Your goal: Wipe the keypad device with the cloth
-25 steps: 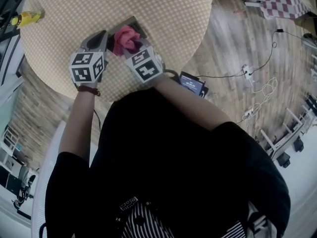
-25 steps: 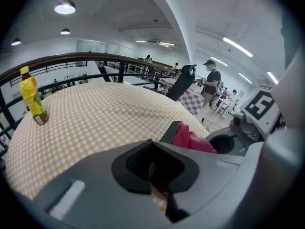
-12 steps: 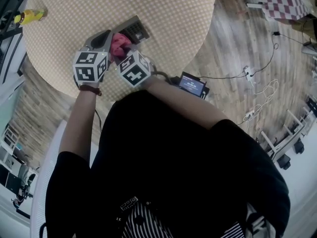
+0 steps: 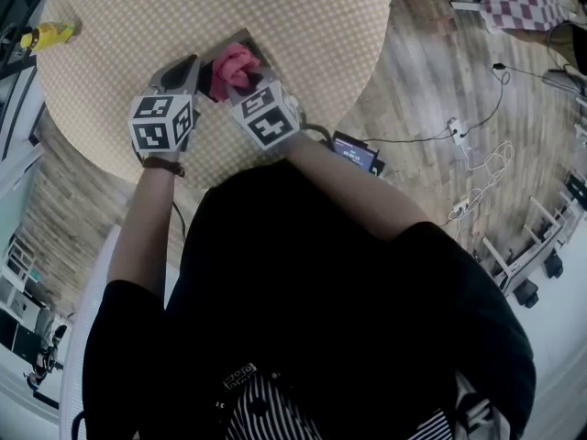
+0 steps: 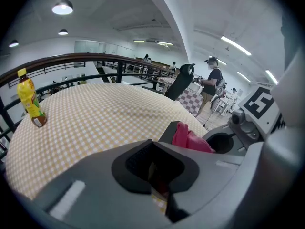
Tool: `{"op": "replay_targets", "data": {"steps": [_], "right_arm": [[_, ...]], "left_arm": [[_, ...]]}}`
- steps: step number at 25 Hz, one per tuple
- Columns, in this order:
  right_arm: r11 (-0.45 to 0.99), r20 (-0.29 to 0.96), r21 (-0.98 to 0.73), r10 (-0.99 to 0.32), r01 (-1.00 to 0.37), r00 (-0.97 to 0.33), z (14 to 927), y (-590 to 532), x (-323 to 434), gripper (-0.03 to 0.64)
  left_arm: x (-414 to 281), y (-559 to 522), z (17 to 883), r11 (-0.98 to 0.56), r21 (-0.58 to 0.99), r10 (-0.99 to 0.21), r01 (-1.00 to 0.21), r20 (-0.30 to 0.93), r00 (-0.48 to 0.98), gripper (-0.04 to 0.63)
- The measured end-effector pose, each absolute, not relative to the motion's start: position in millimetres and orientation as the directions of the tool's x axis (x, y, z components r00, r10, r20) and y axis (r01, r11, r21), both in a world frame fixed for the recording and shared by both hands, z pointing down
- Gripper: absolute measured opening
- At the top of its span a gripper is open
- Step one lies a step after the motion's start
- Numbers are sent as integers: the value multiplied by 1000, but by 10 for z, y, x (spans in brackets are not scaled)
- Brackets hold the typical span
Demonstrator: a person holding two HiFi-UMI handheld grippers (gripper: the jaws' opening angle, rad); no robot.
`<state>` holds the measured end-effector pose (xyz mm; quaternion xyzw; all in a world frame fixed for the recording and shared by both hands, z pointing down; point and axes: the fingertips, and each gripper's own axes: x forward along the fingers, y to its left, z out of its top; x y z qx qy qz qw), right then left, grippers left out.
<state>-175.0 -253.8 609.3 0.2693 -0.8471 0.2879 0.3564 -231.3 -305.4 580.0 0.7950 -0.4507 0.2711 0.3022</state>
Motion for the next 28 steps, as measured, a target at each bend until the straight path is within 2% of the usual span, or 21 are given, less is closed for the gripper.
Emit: {"op": "replay_targets", "data": {"steps": [12,21,28], "right_arm": [[763,738,-329,-160,-557,-655,6135,-2140,-2311,75],[654,754,-328,-253,-682,-606,6107,-2524,-1674,75],[725,751,-322,-196,-609,-630,6105,-2333,-2022,75]], "left_arm": [[-2325,-3040,5792,-402,242,-558,-883,700,446,-6],[-2345,-3065,5804,-360,267,-568,-894,698,437,-6],[-2309,-3048,5793,-378,255,-563,-890,699,440,-6]]}}
